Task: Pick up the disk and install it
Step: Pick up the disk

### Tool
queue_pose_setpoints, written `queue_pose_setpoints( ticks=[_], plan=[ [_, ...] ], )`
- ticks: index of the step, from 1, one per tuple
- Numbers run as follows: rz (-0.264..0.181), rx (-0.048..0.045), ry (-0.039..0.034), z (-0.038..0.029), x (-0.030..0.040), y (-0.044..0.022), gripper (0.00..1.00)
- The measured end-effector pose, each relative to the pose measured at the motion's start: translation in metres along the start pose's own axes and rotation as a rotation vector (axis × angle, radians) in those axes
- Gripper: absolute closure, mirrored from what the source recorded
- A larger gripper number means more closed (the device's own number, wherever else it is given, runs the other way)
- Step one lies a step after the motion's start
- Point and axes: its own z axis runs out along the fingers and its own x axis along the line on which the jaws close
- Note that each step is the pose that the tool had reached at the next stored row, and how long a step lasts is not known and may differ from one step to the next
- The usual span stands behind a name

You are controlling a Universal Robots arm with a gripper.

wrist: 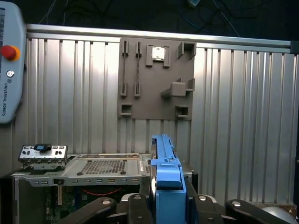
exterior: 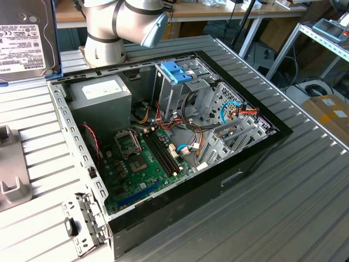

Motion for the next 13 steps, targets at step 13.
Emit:
queue_pose_setpoints(
  ticks=[13],
  plan=[
    [0.000, 0.0001, 0.0000, -0.0011, 0.0123, 0.0003, 0.63]
  ],
)
